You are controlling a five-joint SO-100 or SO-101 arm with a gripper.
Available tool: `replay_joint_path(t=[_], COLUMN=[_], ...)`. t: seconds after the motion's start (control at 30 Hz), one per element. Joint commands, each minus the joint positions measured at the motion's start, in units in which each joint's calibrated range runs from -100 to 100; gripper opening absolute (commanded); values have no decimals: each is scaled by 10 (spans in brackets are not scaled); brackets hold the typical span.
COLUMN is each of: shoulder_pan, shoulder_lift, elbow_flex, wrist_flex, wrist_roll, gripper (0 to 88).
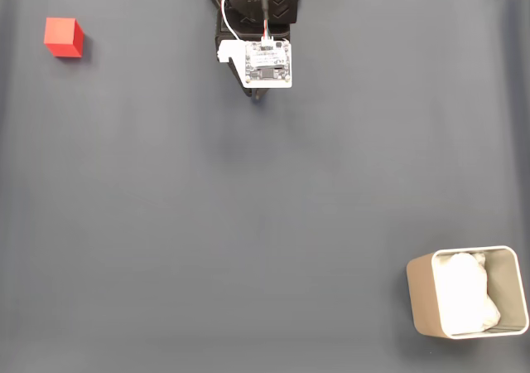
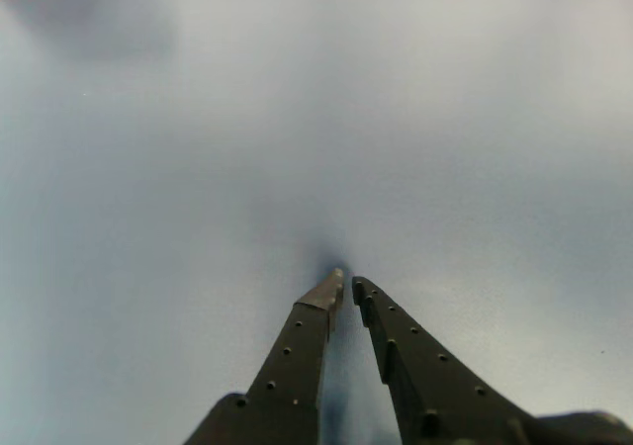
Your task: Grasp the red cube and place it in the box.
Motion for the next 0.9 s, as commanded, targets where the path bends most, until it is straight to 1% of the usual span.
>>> replay_joint_path(t=[0.0,0.87], shoulder_pan=[-2,-4], shoulder_lift=[1,1], elbow_flex=[5,5], wrist_flex=[10,10], wrist_roll=[-5,-8], gripper=[0,0])
